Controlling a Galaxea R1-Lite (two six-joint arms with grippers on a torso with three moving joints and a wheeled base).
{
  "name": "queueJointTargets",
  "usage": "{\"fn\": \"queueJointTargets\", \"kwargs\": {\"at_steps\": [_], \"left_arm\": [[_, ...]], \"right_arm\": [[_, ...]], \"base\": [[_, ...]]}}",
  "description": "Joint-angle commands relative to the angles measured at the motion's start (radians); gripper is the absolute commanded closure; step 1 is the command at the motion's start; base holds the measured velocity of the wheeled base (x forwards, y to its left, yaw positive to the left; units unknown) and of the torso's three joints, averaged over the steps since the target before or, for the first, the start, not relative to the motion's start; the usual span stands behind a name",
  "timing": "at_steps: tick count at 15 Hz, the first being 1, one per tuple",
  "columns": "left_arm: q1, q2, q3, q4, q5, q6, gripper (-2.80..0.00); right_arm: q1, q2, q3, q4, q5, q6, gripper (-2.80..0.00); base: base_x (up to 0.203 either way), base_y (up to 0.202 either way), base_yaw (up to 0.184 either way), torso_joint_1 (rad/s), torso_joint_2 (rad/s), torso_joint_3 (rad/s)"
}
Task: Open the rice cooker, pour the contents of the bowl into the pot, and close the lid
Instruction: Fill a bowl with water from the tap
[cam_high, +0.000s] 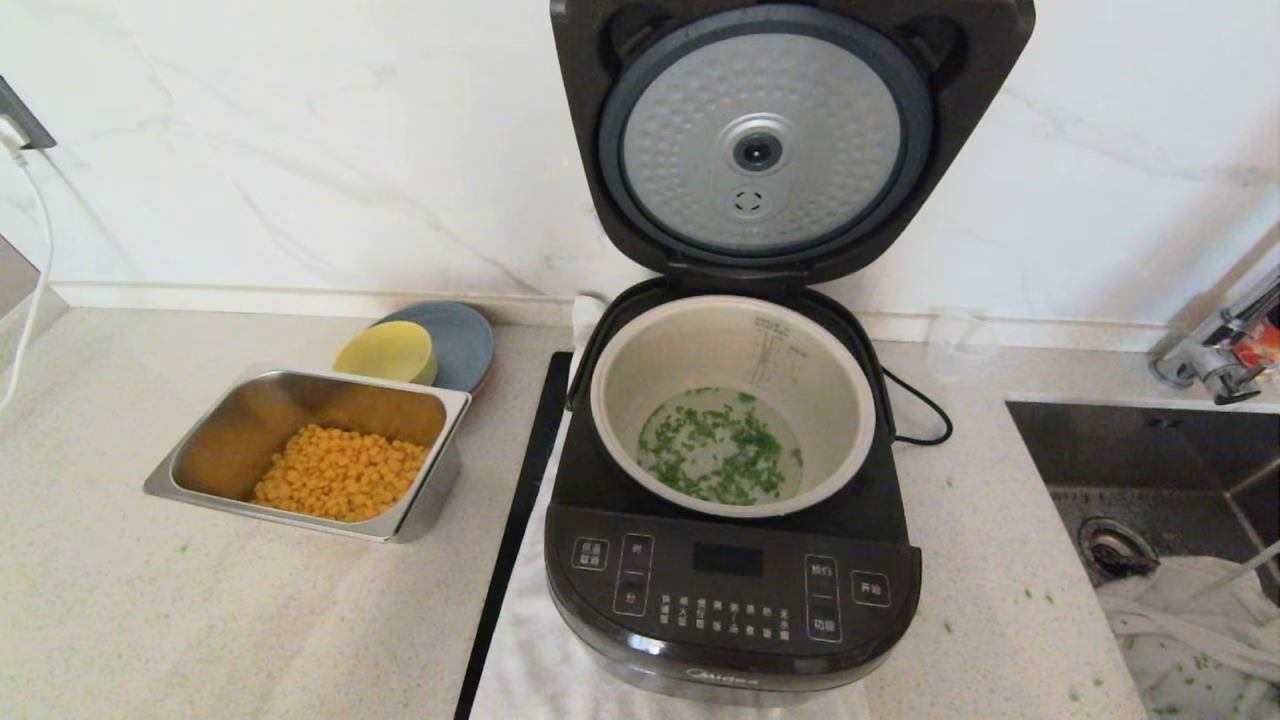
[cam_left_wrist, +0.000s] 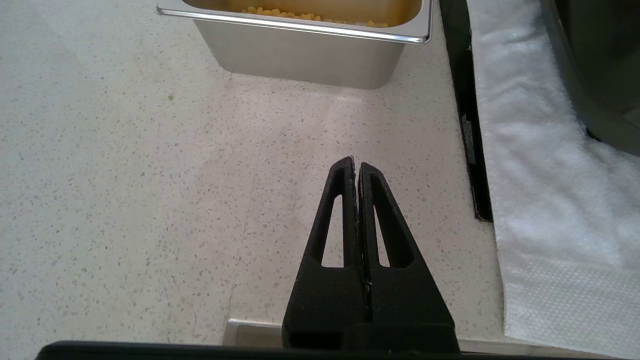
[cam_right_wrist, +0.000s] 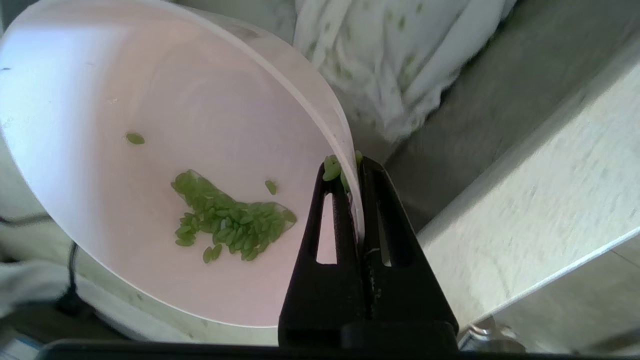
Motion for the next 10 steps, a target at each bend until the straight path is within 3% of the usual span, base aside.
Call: {"fn": "queueJointTargets", "kwargs": {"at_steps": [1, 10], "left_arm": [[0.000, 0.000, 0.000, 0.000, 0.000, 0.000, 0.00], [0.000, 0.001, 0.000, 0.000, 0.000, 0.000, 0.00]], "right_arm": [[-0.020, 0.082, -0.059, 0.004, 0.017, 0.002, 0.00], [-0.018, 0.213, -0.226, 0.007, 0.026, 0.031, 0.00]], "base": [[0.000, 0.000, 0.000, 0.000, 0.00, 0.000], [0.000, 0.000, 0.000, 0.000, 0.00, 0.000]]}}
